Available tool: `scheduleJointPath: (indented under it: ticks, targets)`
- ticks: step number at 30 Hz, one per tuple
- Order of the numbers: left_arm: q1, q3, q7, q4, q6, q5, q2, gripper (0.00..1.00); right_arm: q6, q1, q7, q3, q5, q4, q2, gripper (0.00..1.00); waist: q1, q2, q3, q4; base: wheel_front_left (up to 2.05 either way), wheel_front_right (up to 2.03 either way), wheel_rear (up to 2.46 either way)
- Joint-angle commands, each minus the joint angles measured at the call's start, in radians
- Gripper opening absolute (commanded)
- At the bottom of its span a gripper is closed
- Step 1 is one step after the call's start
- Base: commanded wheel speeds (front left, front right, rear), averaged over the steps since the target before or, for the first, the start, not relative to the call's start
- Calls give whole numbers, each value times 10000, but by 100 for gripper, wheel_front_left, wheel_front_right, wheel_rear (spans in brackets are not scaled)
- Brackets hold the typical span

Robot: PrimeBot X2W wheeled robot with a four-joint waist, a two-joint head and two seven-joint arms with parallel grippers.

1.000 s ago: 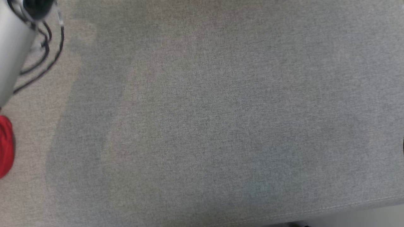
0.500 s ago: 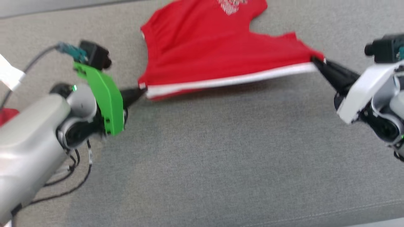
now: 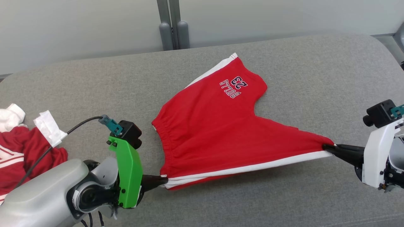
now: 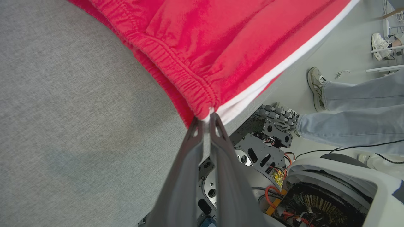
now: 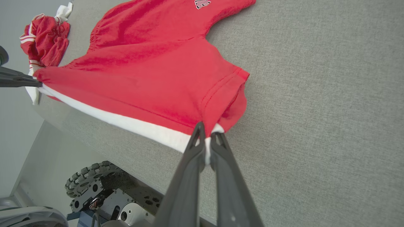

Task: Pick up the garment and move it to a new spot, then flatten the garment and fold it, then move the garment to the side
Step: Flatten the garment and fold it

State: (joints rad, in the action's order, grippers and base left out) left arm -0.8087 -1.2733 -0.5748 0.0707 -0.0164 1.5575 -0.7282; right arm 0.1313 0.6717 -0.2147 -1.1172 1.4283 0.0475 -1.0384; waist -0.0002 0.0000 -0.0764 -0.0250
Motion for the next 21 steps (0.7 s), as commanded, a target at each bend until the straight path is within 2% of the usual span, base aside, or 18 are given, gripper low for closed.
scheduleJointPath:
  ticks: [1,4,8,14,21]
  targets:
    - [101,8,-179,-187,177,89,-236,0,-10,-86,-156,119,156,-111,-177,0,2,0,-31,120,0,0,0]
    - [-81,98,-517,-579,474,383,-376,0,-11,186,-450,391,263,-180,-410,0,2,0,-291,239,0,0,0]
    - [-644,346,-1613,-747,749,1259,-440,0,-14,780,-1056,774,376,-23,-505,0,2,0,-1014,541,0,0,0]
    - [-1875,768,-3119,-304,1104,2174,-135,0,-13,2371,-2859,1190,653,624,20,0,2,0,-2281,943,0,0,0]
    - [-3180,1266,-3973,225,1463,2613,369,0,-11,4343,-4643,1593,1016,2238,1006,0,2,0,-3457,1468,0,0,0]
